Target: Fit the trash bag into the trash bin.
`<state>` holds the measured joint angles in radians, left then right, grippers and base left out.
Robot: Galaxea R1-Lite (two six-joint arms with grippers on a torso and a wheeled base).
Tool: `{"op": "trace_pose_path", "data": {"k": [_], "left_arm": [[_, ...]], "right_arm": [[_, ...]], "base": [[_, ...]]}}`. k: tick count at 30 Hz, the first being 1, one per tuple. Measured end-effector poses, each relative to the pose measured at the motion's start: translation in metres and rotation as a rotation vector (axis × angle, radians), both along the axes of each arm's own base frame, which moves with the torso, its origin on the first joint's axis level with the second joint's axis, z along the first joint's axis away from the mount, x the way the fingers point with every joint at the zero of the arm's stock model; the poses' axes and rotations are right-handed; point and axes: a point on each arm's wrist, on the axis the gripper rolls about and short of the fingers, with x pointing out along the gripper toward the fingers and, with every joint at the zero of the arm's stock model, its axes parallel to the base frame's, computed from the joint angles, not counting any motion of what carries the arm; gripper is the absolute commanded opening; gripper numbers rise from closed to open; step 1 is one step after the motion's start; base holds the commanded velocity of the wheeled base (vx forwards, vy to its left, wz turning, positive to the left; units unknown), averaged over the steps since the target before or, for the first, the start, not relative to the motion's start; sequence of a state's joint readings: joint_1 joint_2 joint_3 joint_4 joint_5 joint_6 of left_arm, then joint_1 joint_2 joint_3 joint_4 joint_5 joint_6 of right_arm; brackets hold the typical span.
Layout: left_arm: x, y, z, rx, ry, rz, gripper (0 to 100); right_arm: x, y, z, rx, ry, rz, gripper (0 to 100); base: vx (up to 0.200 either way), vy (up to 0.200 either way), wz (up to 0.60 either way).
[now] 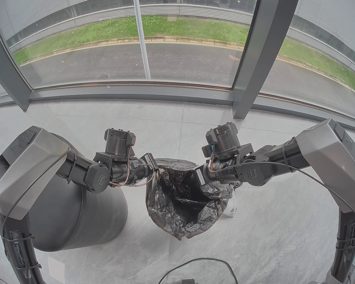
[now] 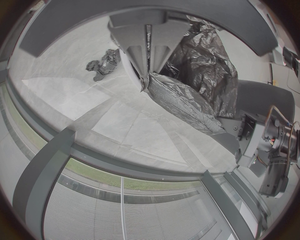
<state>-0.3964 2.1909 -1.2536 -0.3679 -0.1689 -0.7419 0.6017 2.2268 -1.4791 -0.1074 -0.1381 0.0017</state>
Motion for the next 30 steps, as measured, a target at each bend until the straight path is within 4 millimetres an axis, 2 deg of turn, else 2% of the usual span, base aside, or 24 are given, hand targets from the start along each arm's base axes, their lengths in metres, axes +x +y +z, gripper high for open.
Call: {"op": "trace_pose_path", "data": {"k": [7,16,30], "left_arm": [[0.001,0.001,-0.001,0.004,-0.003,-0.004,0],[0.01,0.008,-0.009,0.029,-0.086,-0.032,0],[0.014,0.015,-0.019,0.032,-0.067,-0.023,0]], "right_arm": [[0.007,-0.003,0.004,-0.048,-0.033,-0.023,0],[0.031,-0.012,0.01,-0.055,-0.089,-0.061,0],[0.047,-0.011,-0.007,-0.054,-0.087,-0.074,0]], "base": [[0.0,0.0,0.0],[0.0,0.0,0.0],[0.0,0.0,0.0]]}}
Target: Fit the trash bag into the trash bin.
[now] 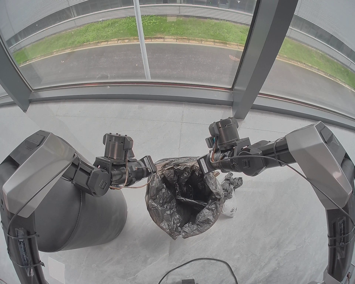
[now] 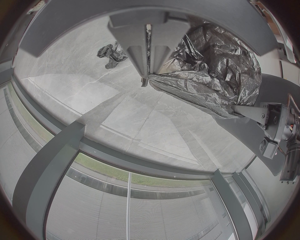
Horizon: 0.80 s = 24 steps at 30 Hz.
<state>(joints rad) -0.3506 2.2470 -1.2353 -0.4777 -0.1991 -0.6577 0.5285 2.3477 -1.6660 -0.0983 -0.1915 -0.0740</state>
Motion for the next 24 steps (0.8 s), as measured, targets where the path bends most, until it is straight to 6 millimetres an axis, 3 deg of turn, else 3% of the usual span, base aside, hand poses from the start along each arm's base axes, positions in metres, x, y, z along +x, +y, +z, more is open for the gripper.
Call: {"op": "trace_pose_path", "data": {"k": [10,11,17,18,24], "left_arm": [[0.001,0.0032,-0.0034,0.006,0.02,-0.001,0],[0.0006,0.0033,-0.0037,0.011,0.024,-0.002,0],[-0.0031,0.0028,-0.0055,0.102,0.044,0.001,0],[-0.0033,0.0022,-0.0049,0.109,0.042,0.004,100],[-0.004,0.0,-0.0031,0.112,0.038,-0.001,100]], "right_arm": [[0.0037,0.0022,-0.0017,0.035,0.002,-0.018,0],[0.0038,0.0023,-0.0018,0.035,0.003,-0.018,100],[0.0041,0.0026,-0.0015,0.041,0.004,-0.018,100],[0.0042,0.0026,-0.001,0.045,0.002,-0.019,100],[0.0037,0.0024,0.0031,0.055,-0.006,-0.021,100]], "base": [[0.0,0.0,0.0],[0.0,0.0,0.0],[0.0,0.0,0.0],[0.0,0.0,0.0],[0.0,0.0,0.0]]}}
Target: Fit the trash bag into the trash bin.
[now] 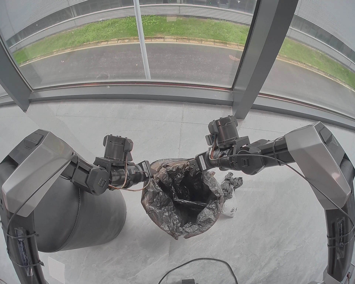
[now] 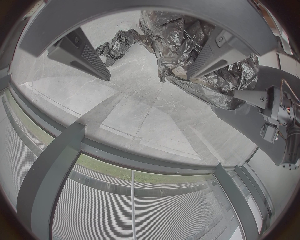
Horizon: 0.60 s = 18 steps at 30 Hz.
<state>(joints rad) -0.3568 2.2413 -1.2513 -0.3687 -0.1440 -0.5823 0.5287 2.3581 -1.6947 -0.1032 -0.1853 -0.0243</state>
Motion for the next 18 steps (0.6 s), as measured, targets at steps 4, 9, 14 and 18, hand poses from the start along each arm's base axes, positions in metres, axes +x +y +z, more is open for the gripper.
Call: {"op": "trace_pose_path", "data": {"k": [4,9,14,18], "left_arm": [[0.0,-0.001,0.002,-0.003,-0.007,-0.001,100],[-0.002,-0.001,0.007,-0.007,-0.018,0.0,100],[-0.008,0.002,0.014,0.017,-0.037,0.043,100],[-0.017,0.005,0.017,0.075,-0.047,0.117,100]], "right_arm": [[-0.001,-0.001,0.004,0.015,-0.004,-0.007,100],[-0.002,-0.001,0.007,0.028,-0.004,-0.014,100],[-0.008,-0.002,0.016,0.051,-0.009,-0.019,100],[-0.016,-0.005,0.025,0.073,-0.009,-0.027,100]], "base": [[0.0,0.0,0.0],[0.0,0.0,0.0],[0.0,0.0,0.0],[0.0,0.0,0.0]]}}
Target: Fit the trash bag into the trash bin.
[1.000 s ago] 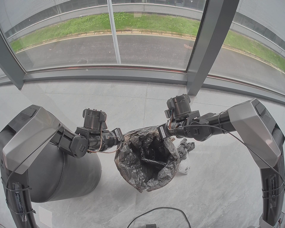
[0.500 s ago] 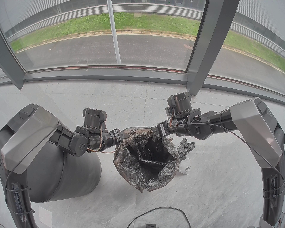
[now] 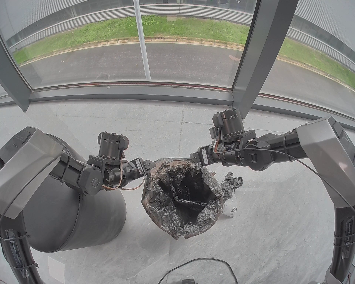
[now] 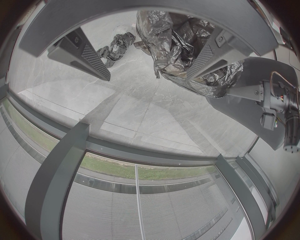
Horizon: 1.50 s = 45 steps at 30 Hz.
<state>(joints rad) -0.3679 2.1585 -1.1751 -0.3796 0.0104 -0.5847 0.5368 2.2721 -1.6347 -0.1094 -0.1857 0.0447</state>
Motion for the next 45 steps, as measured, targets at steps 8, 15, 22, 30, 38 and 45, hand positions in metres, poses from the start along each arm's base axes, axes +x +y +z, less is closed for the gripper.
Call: {"op": "trace_pose_path", "data": {"k": [8,15,22,30,38,45], "left_arm": [[-0.011,0.004,-0.006,0.06,0.018,0.054,100],[-0.005,0.002,-0.024,0.112,0.005,0.033,100],[0.004,0.0,-0.049,0.174,-0.011,0.016,100],[0.022,0.007,-0.072,0.248,-0.037,0.066,100],[0.026,0.014,-0.081,0.238,-0.016,0.091,100],[0.023,0.014,-0.067,0.201,-0.03,0.114,100]], "right_arm": [[-0.015,-0.007,0.01,0.088,-0.097,0.002,100],[-0.024,-0.016,0.0,0.093,-0.072,0.013,100],[-0.026,-0.027,-0.004,0.086,-0.055,-0.003,100],[-0.025,-0.029,-0.006,0.094,-0.071,-0.007,100],[-0.025,-0.028,-0.011,0.089,-0.062,-0.007,100],[-0.025,-0.028,-0.011,0.089,-0.061,-0.007,100]], "base": [[0.0,0.0,0.0],[0.0,0.0,0.0],[0.0,0.0,0.0],[0.0,0.0,0.0],[0.0,0.0,0.0],[0.0,0.0,0.0]]}}
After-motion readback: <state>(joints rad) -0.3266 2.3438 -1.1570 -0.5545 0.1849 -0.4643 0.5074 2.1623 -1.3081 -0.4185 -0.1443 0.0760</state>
